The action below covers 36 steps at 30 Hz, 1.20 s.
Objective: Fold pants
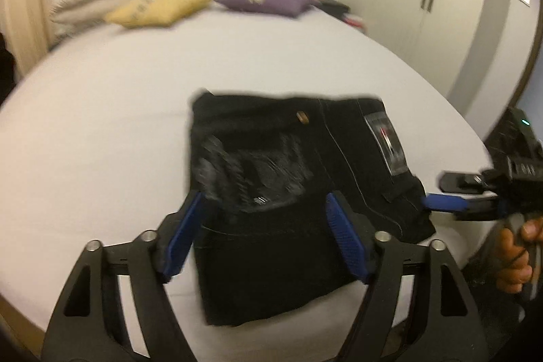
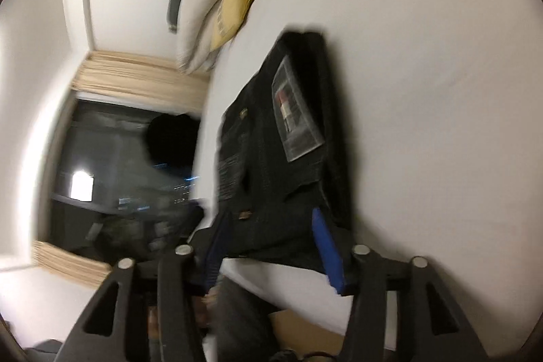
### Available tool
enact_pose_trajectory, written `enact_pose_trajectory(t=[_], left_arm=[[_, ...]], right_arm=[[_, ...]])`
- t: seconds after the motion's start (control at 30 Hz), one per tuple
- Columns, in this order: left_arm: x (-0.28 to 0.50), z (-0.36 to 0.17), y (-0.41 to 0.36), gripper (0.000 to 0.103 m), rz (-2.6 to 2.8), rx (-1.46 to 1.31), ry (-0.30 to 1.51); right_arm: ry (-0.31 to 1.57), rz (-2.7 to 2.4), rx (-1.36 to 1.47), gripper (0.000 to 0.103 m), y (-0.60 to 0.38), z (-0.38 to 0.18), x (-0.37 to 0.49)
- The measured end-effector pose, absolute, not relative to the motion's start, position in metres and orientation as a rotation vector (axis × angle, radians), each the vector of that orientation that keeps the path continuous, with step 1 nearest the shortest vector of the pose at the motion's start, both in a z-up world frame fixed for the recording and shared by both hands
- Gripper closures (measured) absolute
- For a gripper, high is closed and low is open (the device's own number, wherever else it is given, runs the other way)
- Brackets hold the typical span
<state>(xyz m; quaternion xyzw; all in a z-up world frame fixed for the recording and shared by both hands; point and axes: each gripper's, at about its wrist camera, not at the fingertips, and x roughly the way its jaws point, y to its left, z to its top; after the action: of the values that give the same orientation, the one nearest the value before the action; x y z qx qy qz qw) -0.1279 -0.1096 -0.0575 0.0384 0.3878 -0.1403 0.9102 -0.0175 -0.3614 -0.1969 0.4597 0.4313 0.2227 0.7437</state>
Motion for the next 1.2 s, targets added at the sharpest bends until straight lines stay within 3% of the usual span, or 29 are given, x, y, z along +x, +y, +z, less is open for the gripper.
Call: enact_pose_trajectory(t=[0.07,0.13,0.33,0.4,0.43,0.57,0.83,1.2], left_arm=[[-0.137,-0.041,-0.107,0.007,-0.243,0.090,0.746],[-0.149,-0.025,-0.106,0.000,-0.196,0.124,0.700],[-0.187,0.027,-0.102,0.000,-0.014,0.200,0.516],[-0.198,0.045,-0.098,0.000,0.083,0.210,0.443],[-0.202,0.052,-0.096,0.000,0.143,0.219,0.421],[-0.201,0.068,-0.083,0.000,0.217,0.177,0.471],[-0.181,0.056,-0.065,0.000,0.128,0.042,0.654],[-0.163,0.018,-0.067,0.000,0.117,0.022,0.754]], right_arm=[[0.917,0.369,0.917,0.030,-0.369,-0.176,-0.030],[0.864,0.314,0.845,0.030,-0.369,-0.155,-0.039],[0.621,0.161,0.445,0.025,-0.331,-0.064,-0.067],[0.499,0.126,0.329,0.007,-0.315,-0.033,-0.081],[0.442,0.115,0.298,0.002,-0.311,-0.022,-0.090],[0.254,0.070,0.200,0.000,-0.286,0.015,-0.113],[0.346,0.019,0.172,0.000,-0.274,0.039,-0.119],[0.570,-0.013,0.208,0.000,-0.270,0.012,-0.098]])
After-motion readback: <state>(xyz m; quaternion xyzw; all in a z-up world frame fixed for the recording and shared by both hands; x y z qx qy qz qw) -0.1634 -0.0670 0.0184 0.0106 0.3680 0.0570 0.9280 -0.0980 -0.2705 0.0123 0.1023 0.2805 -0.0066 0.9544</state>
